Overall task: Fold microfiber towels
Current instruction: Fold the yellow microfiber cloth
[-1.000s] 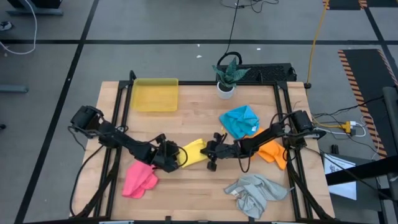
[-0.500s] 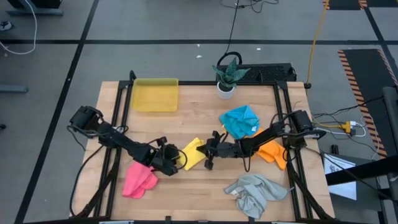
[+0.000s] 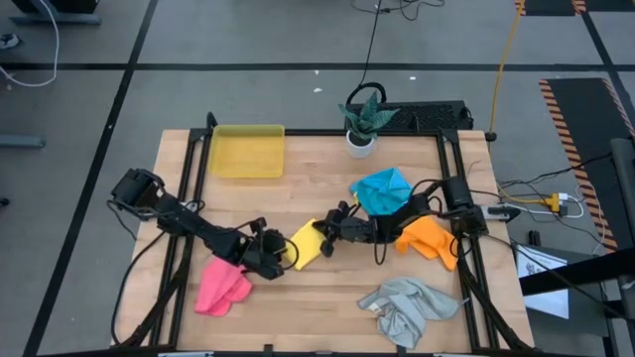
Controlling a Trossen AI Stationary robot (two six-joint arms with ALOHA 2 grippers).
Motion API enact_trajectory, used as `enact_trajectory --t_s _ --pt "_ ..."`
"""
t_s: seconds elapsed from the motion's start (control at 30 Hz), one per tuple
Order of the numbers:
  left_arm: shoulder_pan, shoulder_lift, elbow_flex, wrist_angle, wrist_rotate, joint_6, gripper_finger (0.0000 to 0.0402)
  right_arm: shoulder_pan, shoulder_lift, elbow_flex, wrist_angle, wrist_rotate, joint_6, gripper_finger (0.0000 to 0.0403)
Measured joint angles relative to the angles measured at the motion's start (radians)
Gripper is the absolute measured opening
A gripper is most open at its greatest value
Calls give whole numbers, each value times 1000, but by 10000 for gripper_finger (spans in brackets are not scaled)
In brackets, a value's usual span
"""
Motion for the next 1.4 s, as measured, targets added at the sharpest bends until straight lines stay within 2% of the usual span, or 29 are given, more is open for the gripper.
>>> enact_trajectory --t_s 0.17,0.37,0.47,0.6,0.83,1.2,1.4 --pt "-15 -43 -1 -17 -2 -4 170 49 -105 -1 -52 81 -75 18" --pt "-22 -84 0 42 -80 28 170 106 -138 -1 -75 72 -74 18" --pt "-5 -66 0 111 -78 72 170 114 -112 0 -81 41 -49 18" --pt "25 -31 0 111 -32 91 170 113 -90 -1 -116 -9 -36 18" --pt "30 -21 0 1 22 26 170 118 -90 -1 -191 -9 -58 18" --pt "-4 -26 0 30 27 38 170 136 -155 -1 -189 -12 -79 18" --pt "-4 -26 0 33 29 44 170 147 -155 -1 -220 -137 -53 18"
